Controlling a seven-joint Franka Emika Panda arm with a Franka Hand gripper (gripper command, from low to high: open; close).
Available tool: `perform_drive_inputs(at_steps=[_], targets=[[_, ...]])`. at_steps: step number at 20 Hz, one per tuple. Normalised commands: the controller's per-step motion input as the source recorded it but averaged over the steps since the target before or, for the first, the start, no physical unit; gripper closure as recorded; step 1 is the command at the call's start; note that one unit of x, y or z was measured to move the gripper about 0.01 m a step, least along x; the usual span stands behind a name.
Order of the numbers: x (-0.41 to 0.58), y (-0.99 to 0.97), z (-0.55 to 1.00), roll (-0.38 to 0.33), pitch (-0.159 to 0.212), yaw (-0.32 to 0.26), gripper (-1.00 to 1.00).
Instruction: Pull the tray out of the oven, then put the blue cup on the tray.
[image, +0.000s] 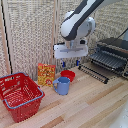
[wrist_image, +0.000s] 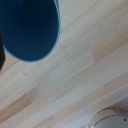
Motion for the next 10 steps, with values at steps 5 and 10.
perform_drive_inputs(at_steps=[5,10], targets=[[-0.3,0.11,-0.34,-0.002,0.043,-0.036,-1.0],[-0.23,0.04,-0.37,-0.034,0.001,-0.003,-1.0]])
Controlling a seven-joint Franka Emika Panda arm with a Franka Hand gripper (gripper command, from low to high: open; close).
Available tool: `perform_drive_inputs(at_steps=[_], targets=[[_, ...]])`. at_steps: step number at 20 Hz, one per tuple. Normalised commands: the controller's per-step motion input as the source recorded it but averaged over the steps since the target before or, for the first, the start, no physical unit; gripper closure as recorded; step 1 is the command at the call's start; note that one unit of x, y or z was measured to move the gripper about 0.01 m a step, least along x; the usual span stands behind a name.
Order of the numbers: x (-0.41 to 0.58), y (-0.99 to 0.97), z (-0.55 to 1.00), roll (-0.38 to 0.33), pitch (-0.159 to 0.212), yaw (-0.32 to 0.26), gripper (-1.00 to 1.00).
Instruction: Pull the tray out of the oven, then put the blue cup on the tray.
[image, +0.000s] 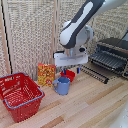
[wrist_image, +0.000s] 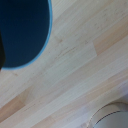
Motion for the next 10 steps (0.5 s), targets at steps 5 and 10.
perform_drive_inputs(at_steps=[5,10], targets=[[-0.242,0.0,-0.41,-0.04,-0.009,0.135,-1.0],[-0.119,-0.07,-0.35,0.009,-0.001,0.165,-1.0]])
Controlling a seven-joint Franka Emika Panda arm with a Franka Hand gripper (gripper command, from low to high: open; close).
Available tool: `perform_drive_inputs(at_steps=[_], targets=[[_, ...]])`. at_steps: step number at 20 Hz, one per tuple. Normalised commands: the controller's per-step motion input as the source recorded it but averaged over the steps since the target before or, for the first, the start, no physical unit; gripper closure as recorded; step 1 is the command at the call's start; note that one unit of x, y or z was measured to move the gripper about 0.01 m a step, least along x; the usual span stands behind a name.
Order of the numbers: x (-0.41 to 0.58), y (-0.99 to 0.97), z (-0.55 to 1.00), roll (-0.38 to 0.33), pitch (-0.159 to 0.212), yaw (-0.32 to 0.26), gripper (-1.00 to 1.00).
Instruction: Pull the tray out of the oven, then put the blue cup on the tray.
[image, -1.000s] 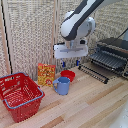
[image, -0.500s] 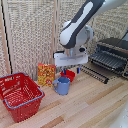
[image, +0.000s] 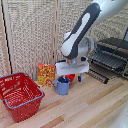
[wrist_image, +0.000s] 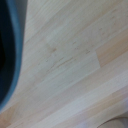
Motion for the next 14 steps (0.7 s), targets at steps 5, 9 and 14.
perform_drive_inputs(at_steps=[5,9,14], targets=[[-0.009,-0.03,-0.05,0.022,0.005,0.052,1.0],[-0.012,0.0,0.0,0.0,0.0,0.02,1.0],[-0.011,0.0,0.0,0.0,0.0,0.067,1.0]])
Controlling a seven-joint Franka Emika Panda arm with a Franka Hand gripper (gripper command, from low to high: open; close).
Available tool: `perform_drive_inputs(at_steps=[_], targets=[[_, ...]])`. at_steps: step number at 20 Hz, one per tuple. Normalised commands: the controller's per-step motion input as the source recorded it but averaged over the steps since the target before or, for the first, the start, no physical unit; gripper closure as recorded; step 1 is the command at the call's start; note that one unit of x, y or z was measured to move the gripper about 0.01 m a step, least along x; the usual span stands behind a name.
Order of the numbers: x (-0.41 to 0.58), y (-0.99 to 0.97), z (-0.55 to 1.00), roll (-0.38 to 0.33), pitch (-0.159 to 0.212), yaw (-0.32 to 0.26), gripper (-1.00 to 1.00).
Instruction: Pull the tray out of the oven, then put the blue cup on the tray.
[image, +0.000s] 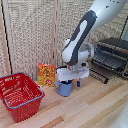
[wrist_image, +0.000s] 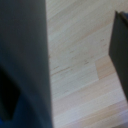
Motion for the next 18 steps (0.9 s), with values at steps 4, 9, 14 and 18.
perform_drive_inputs(at_steps=[4,9,14,18], targets=[[0.013,0.0,0.01,0.0,-0.019,0.031,1.0],[0.123,-0.07,0.11,0.02,-0.086,-0.008,1.0],[0.383,-0.23,0.39,0.053,-0.066,-0.058,1.0],[0.516,-0.35,0.75,0.034,0.003,-0.05,1.0]])
